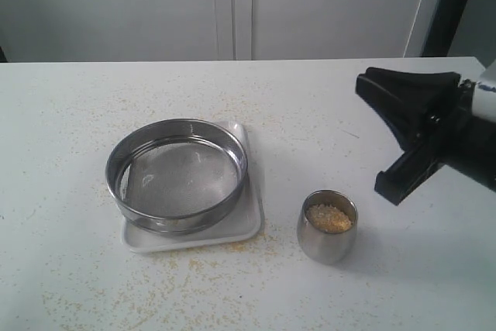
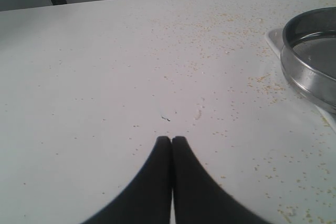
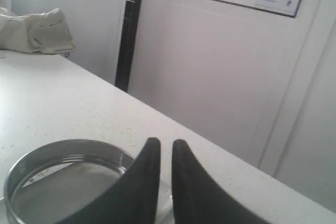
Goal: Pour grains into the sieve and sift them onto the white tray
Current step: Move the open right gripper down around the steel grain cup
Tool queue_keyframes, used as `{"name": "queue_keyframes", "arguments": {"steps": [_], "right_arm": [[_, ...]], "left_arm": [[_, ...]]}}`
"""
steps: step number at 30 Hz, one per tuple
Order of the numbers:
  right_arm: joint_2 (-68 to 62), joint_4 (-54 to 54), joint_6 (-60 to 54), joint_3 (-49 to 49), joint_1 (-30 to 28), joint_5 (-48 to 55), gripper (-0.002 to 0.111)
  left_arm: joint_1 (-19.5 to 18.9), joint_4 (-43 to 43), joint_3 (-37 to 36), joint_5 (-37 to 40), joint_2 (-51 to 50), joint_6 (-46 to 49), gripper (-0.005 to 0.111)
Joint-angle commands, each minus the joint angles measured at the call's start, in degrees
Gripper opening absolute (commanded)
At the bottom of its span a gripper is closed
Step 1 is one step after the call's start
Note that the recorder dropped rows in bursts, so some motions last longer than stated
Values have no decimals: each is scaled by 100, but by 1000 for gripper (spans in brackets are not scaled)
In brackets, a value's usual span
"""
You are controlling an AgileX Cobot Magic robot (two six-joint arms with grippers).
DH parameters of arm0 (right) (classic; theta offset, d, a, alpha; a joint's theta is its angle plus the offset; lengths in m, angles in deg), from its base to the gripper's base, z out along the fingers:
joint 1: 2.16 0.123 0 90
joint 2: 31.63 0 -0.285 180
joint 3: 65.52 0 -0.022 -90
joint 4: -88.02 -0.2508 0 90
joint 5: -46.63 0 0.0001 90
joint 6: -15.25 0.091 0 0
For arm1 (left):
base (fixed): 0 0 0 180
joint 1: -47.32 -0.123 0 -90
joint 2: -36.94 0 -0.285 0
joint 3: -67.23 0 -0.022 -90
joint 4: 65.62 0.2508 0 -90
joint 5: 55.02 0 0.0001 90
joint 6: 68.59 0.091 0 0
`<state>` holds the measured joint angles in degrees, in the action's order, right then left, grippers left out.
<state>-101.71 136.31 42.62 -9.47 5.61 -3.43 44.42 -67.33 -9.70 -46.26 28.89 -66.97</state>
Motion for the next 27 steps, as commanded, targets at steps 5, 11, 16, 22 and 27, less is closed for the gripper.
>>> {"name": "queue_keyframes", "arguments": {"steps": [5,11,16,22,27], "right_arm": [[-689,382,140,-30,90,-147,60],[-1051,253,140,-30,90,-89,96],[-1263,253,140,-30,90,78,96],[-1580,224,152,-30,90,277,96],[-2049,209,152,-30,90,227,96]], "left_arm": [[17,-39,-29,-14,26,-8,0],[17,-39,-29,-14,26,-8,0],[17,-39,-29,-14,26,-8,0],[17,-39,-29,-14,26,-8,0],[17,-39,-29,-14,26,-8,0]]}}
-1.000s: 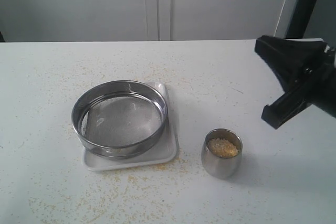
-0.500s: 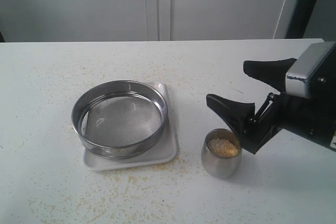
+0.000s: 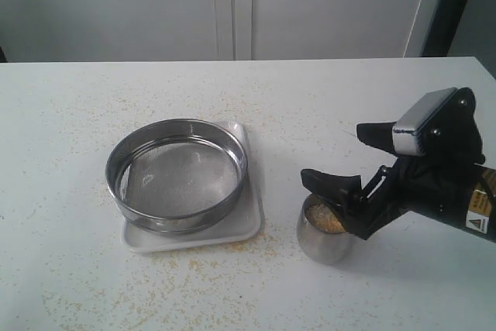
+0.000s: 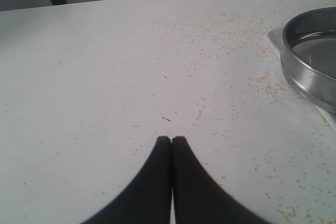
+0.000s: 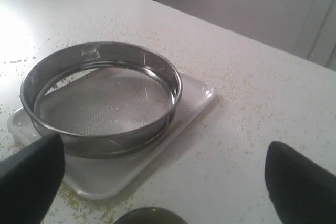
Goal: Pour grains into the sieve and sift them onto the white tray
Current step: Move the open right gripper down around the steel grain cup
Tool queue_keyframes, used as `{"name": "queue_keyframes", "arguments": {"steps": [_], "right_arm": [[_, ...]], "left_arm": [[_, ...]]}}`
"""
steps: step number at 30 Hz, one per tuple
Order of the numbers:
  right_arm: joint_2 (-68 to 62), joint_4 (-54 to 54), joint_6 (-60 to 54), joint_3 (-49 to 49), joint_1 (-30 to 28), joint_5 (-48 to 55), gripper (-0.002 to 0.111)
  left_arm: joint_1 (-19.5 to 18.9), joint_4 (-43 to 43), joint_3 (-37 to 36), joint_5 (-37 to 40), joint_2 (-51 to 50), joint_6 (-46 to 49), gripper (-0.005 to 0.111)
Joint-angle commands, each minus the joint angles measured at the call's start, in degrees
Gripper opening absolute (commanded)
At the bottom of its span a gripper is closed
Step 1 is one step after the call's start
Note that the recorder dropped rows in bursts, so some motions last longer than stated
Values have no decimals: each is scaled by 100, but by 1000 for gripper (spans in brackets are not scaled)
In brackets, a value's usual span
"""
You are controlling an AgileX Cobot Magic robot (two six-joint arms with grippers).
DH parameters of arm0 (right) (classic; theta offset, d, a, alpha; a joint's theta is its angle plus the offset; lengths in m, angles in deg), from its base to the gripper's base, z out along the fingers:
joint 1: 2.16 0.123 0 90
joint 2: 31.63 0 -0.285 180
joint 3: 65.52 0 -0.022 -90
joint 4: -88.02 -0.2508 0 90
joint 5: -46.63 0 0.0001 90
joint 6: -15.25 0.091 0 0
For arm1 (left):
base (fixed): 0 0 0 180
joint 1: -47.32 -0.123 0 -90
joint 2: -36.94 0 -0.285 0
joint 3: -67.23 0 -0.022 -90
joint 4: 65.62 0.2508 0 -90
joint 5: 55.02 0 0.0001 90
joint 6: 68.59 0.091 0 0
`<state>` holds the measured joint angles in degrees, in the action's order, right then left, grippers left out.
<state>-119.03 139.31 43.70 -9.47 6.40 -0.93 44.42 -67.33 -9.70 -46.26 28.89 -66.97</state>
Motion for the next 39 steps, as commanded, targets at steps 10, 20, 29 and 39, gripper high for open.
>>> {"name": "queue_keyframes", "arguments": {"steps": [10,20,29,39], "right_arm": [[-1040,-91,31,-30,12,-179,96],[-1450,-27,17,-30,12,-251,96],[-1800,-8,-141,-30,12,-291,96],[-2198,-28,-569,-41,12,-359,96]], "left_arm": [[17,-39,-29,-14,26,-8,0],[17,-39,-29,-14,26,-8,0],[17,-39,-29,-14,26,-8,0],[17,-39,-29,-14,26,-8,0]]}}
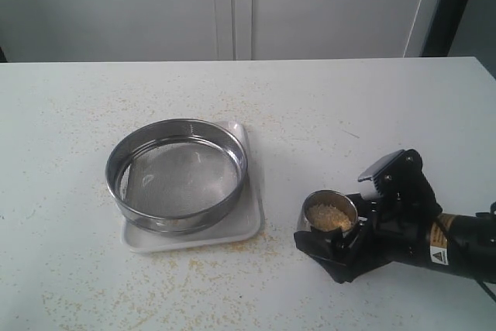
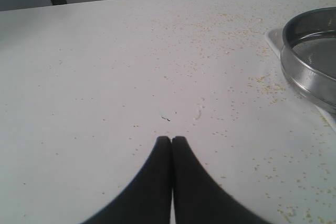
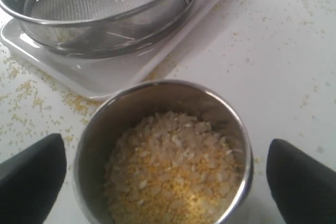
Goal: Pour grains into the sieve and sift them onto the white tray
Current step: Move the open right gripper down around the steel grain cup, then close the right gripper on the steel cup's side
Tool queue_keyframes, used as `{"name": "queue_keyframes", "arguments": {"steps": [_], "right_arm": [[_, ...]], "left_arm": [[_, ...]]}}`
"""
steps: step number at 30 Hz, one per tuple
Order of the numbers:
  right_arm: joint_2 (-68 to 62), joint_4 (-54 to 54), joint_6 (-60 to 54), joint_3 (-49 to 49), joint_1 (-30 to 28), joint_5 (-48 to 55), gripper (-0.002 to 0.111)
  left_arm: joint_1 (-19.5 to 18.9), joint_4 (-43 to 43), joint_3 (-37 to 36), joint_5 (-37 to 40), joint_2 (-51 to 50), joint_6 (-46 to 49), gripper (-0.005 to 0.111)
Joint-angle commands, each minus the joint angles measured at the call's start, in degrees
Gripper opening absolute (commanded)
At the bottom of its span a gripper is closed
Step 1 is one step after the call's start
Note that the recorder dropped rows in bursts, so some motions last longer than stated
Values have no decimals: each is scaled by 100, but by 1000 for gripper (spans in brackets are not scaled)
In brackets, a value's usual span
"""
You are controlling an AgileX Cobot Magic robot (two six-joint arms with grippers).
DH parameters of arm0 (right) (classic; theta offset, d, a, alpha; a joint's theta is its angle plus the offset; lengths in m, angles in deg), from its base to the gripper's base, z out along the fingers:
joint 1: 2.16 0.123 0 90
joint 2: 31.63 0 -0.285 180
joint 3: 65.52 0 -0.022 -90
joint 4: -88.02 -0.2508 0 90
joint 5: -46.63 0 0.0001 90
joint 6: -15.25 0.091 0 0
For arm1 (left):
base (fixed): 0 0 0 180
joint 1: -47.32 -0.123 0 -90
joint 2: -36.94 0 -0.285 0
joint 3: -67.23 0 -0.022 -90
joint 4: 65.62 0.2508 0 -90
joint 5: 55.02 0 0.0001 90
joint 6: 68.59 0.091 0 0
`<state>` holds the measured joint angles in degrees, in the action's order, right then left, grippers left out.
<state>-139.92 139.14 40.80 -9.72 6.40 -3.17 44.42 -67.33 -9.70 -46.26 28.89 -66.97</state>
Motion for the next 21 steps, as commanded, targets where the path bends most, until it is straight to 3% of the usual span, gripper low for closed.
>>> {"name": "queue_keyframes", "arguments": {"steps": [1,11,15,21], "right_arm": [[-140,-16,-331,-16,12,-155,96],[-525,-347,-1186,-16,12,-586,95],[-530,-370,-1277,-16,12,-577,84],[-541,-332,-1288,-16,12,-564,84]], "left_arm": [[17,-39,-29,-14,26,-8,0],[17,-39,-29,-14,26,-8,0],[17,-39,-29,-14,26,-8,0],[17,-39,-29,-14,26,-8,0]]}}
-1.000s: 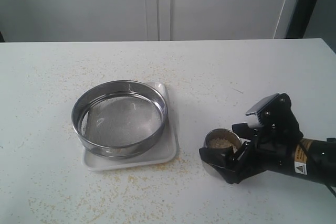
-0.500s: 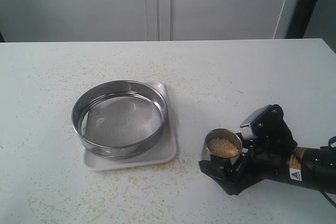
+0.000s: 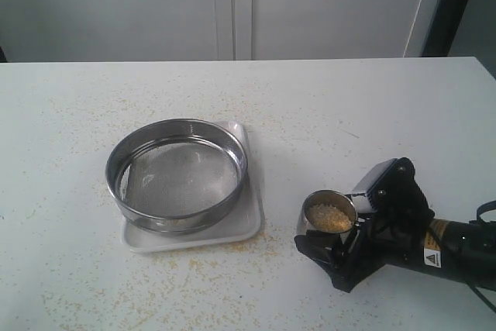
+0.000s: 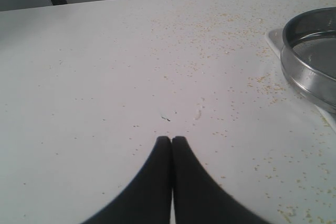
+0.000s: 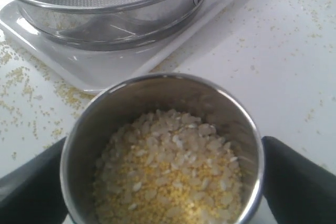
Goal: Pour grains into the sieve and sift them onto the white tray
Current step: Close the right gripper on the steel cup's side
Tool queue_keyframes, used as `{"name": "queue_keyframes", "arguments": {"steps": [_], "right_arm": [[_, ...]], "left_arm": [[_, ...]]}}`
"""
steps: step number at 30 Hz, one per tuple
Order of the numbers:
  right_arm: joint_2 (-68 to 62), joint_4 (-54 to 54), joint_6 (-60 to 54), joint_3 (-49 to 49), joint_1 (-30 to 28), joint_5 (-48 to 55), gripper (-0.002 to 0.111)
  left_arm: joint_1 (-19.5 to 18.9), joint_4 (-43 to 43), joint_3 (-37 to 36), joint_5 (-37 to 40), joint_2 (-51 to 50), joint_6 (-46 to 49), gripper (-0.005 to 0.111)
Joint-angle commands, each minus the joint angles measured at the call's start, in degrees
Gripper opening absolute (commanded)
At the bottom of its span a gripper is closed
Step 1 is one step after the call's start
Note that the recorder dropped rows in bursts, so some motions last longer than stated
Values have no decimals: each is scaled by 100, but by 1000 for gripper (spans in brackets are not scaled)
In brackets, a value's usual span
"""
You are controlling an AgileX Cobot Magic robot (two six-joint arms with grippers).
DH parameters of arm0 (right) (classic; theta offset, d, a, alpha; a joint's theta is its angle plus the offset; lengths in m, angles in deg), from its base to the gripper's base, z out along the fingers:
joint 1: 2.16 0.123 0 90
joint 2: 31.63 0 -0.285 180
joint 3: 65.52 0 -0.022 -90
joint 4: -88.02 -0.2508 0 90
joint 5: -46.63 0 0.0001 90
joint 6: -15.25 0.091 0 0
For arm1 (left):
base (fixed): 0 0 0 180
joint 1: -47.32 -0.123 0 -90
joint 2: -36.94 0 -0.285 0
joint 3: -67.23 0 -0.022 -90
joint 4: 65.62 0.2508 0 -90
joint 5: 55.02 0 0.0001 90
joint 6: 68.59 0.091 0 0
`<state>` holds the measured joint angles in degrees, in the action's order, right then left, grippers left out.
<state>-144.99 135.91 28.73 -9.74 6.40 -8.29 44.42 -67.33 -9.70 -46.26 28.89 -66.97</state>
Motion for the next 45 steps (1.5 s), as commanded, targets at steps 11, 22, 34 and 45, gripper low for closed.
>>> {"name": "queue_keyframes", "arguments": {"steps": [11,22,34,45], "right_arm": [[-260,-51,-103,-13,12,-181,83],[-269,-51,-174,-13,12,-156,29],[-255,-51,-174,-13,12,-93,0],[20,-51,-72,-13,12,9,0]], "left_arm": [[17,-39,-29,-14,26,-8,0],[17,-39,-29,-14,26,-8,0],[17,-39,-29,-14,26,-8,0],[17,-39,-29,-14,26,-8,0]]}}
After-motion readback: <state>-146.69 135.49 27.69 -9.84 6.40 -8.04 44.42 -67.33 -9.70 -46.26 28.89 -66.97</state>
